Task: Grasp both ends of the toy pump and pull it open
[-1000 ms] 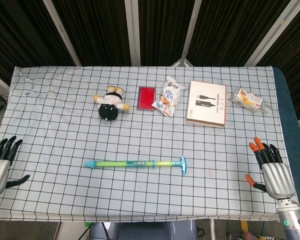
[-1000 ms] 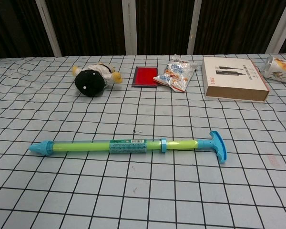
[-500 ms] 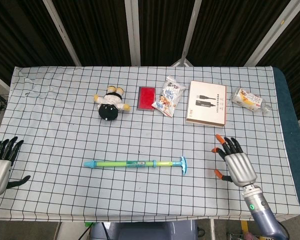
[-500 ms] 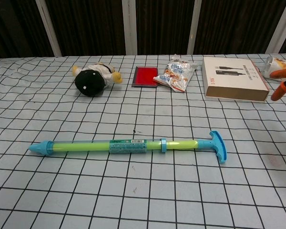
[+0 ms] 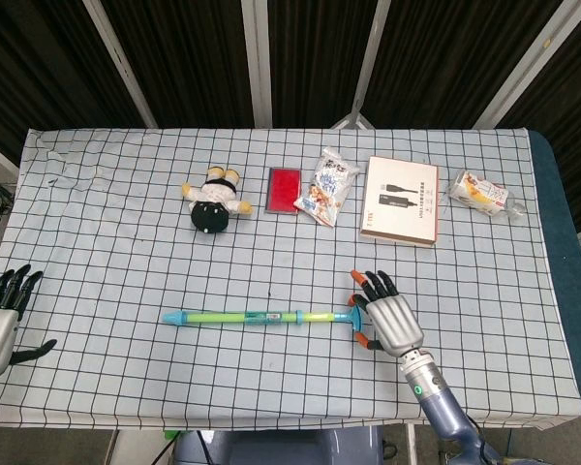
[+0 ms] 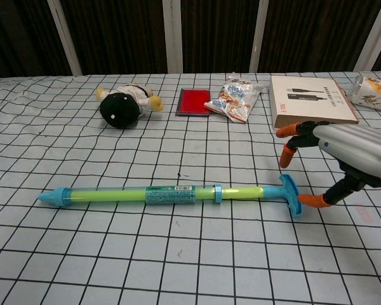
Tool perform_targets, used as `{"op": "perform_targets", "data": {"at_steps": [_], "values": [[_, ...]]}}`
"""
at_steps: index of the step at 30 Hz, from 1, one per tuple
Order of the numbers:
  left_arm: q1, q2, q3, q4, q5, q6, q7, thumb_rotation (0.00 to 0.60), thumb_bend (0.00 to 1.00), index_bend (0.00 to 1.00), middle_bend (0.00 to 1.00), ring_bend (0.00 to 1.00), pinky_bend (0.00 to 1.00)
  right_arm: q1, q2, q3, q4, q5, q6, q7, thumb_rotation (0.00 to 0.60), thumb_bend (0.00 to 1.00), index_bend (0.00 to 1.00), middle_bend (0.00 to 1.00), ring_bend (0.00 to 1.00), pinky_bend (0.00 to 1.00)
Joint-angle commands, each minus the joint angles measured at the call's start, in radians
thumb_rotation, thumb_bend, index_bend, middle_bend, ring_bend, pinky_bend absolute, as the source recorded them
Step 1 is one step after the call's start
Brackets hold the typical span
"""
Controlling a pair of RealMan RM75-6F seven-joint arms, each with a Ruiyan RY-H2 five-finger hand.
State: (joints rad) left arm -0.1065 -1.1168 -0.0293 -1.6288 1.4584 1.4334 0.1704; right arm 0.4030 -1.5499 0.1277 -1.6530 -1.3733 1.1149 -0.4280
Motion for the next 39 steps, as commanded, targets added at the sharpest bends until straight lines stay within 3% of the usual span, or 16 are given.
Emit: {"op": "perform_targets", "data": {"at_steps": [1,17,31,39], "values": [[-0.001,0.001,0.000,0.000,-0.001,-0.002,-0.001,0.600,0.02,0.00,0.00,0.00,0.00,0.019,-0.040,0.004,0.026,0.015,-0.008,-0.021,0.600,0.31,0.41,0.15,0.00,0.00],[-0.003,0.000,-0.004,-0.003,-0.018,-0.012,-0.012,0.600,0.02,0.00,0.00,0.00,0.00,0.050,-0.134,0.011,0.137,0.073,-0.023,-0.018,0.600,0.34,0.46,0.17,0.00,0.00],[-0.005,0.000,-0.007,-0.007,-0.025,-0.015,-0.014,0.600,0.02,0.00,0.00,0.00,0.00,0.069,-0.155,0.007,0.149,0.102,-0.033,-0.022,0.600,0.36,0.51,0.18,0.00,0.00],[-0.005,0.000,-0.007,-0.007,-0.027,-0.016,-0.012,0.600,0.02,0.00,0.00,0.00,0.00,0.073,-0.161,0.007,0.152,0.115,-0.027,-0.024,0.600,0.41,0.61,0.21,0.00,0.00]]}}
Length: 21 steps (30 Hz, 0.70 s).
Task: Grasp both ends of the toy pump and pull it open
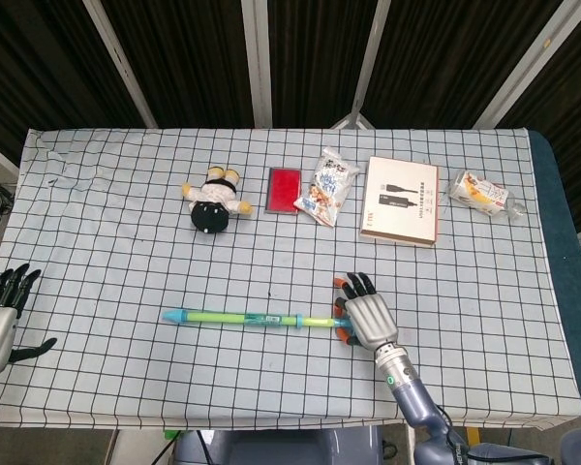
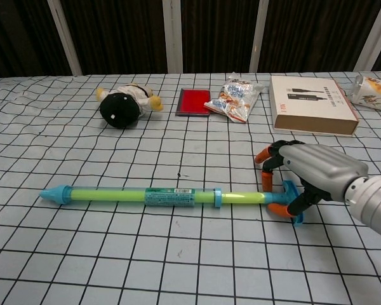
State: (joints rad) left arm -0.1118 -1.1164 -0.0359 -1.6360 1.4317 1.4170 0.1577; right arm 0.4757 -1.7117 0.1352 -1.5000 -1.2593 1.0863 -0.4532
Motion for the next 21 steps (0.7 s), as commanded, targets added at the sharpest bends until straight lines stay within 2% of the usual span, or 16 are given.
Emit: {"op": "perform_targets", "data": {"at_steps": [1,6,13,16,18,21], "values": [[0.000,0.000,0.000,0.000,0.000,0.000,0.001,0.600,0.02,0.00,0.00,0.00,0.00,0.000,0.001,-0.002,-0.002,0.000,0.003,0.003,0.600,0.42,0.61,0.22,0.00,0.00],[-0.001,0.000,0.001,-0.003,-0.003,-0.004,0.006,0.600,0.02,0.00,0.00,0.00,0.00,0.002,0.016,-0.004,-0.012,-0.015,0.015,0.012,0.600,0.42,0.62,0.22,0.00,0.00],[-0.014,0.010,-0.005,-0.037,-0.015,-0.019,0.047,0.600,0.06,0.00,0.00,0.00,0.00,0.013,0.047,0.019,-0.012,-0.009,0.017,0.031,0.600,0.42,0.62,0.22,0.00,0.00],[-0.047,0.025,-0.031,-0.081,-0.035,-0.047,0.097,0.600,0.08,0.00,0.00,0.00,0.00,0.015,0.068,0.026,-0.017,-0.007,0.019,0.041,0.600,0.42,0.62,0.22,0.00,0.00],[-0.113,0.023,-0.070,-0.115,-0.072,-0.121,0.160,0.600,0.09,0.00,0.00,0.00,0.00,0.012,0.083,0.037,-0.015,0.006,0.030,0.044,0.600,0.42,0.62,0.22,0.00,0.00],[-0.169,0.006,-0.095,-0.130,-0.128,-0.187,0.228,0.600,0.10,0.01,0.00,0.00,0.00,0.013,0.097,0.036,-0.020,0.015,0.024,0.048,0.600,0.42,0.62,0.22,0.00,0.00]]}}
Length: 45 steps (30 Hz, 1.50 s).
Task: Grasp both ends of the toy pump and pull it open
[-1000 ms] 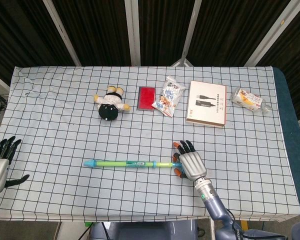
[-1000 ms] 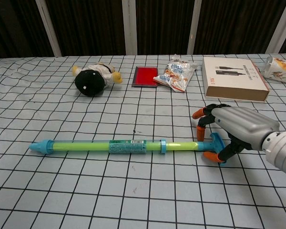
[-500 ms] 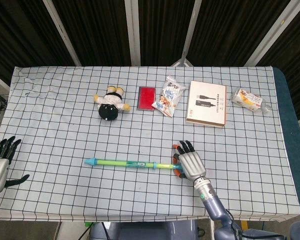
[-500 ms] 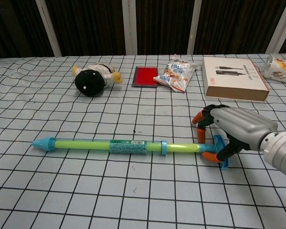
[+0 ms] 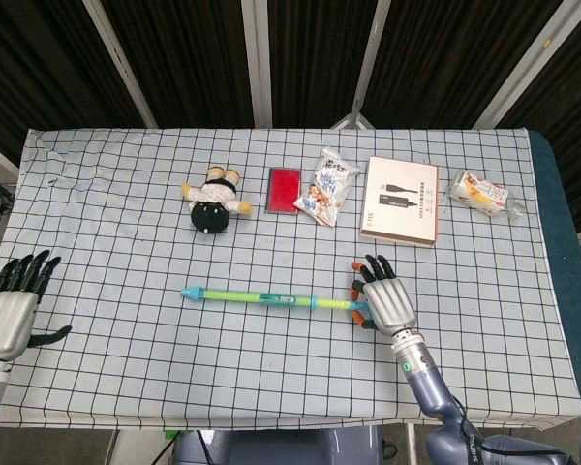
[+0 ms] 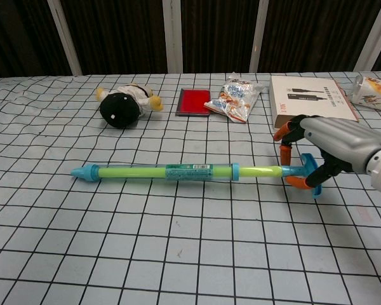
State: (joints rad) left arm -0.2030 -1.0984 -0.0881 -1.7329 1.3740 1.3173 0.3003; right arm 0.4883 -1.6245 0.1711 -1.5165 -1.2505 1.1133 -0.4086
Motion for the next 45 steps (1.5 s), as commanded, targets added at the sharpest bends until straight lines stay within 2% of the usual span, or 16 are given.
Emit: {"op": "perform_targets", "data": {"at_steps": [1,10,18,21,28,37,45], "values": [[-0.091,-0.018,-0.047,-0.030,-0.081,-0.102,0.100,0.600,0.11,0.02,0.00,0.00,0.00,0.001,0.012,-0.001,-0.005,0.007,-0.004,0.006,0.600,0.42,0.62,0.22,0.00,0.00],[-0.261,-0.135,-0.107,0.050,-0.231,-0.269,0.236,0.600,0.17,0.16,0.06,0.00,0.00,0.008,0.047,-0.015,-0.010,-0.010,-0.018,0.044,0.600,0.42,0.63,0.23,0.00,0.00],[-0.362,-0.205,-0.122,0.124,-0.290,-0.345,0.298,0.600,0.22,0.29,0.08,0.00,0.00,0.013,0.068,-0.010,-0.015,-0.007,-0.017,0.059,0.600,0.42,0.63,0.23,0.00,0.00],[-0.422,-0.261,-0.125,0.165,-0.318,-0.403,0.314,0.600,0.23,0.33,0.10,0.00,0.00,0.009,0.080,-0.010,-0.020,0.006,-0.017,0.064,0.600,0.42,0.63,0.23,0.00,0.00],[-0.460,-0.307,-0.104,0.192,-0.341,-0.425,0.327,0.600,0.25,0.37,0.12,0.00,0.00,0.010,0.086,-0.015,-0.022,0.007,-0.016,0.068,0.600,0.42,0.63,0.23,0.00,0.00],[-0.525,-0.429,-0.092,0.264,-0.349,-0.411,0.341,0.600,0.31,0.40,0.14,0.00,0.00,0.013,0.090,-0.021,-0.027,0.012,-0.014,0.069,0.600,0.42,0.63,0.23,0.00,0.00],[-0.553,-0.474,-0.085,0.285,-0.367,-0.401,0.344,0.600,0.38,0.42,0.14,0.00,0.00,0.014,0.099,-0.023,-0.031,0.016,-0.012,0.076,0.600,0.42,0.63,0.23,0.00,0.00]]}}
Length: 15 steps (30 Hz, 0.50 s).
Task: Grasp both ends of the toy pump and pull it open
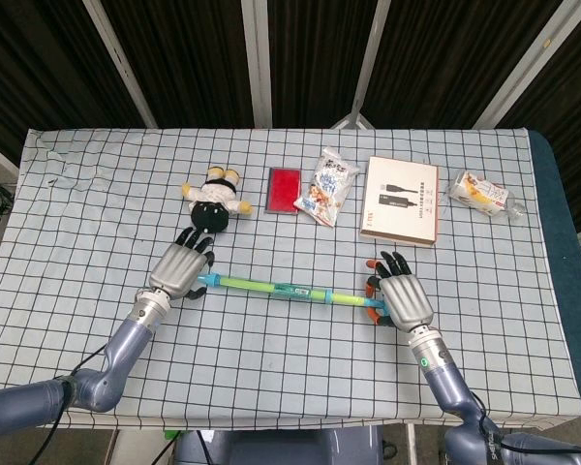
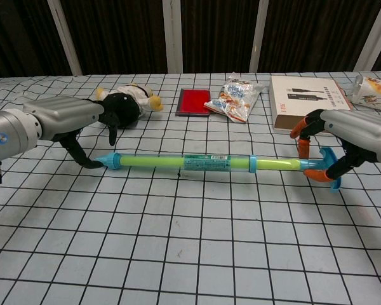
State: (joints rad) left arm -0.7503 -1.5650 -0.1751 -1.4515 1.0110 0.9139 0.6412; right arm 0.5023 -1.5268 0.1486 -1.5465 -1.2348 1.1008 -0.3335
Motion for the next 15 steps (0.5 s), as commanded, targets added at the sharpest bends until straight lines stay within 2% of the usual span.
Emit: {"op": "perform_targets", "data": {"at_steps": [1,15], "values": [[-0.008,-0.011,0.003,0.004,-0.005,0.004,0.004,0.600,0.39,0.42,0.14,0.00,0.00,0.000,0.003,0.000,-0.002,0.000,0.001,0.002,0.600,0.42,0.63,0.23,0.00,0.00],[-0.045,-0.069,0.018,0.037,-0.076,0.013,0.043,0.600,0.41,0.43,0.14,0.00,0.00,0.001,0.024,-0.002,-0.015,0.014,0.001,0.005,0.600,0.42,0.63,0.23,0.00,0.00]]}}
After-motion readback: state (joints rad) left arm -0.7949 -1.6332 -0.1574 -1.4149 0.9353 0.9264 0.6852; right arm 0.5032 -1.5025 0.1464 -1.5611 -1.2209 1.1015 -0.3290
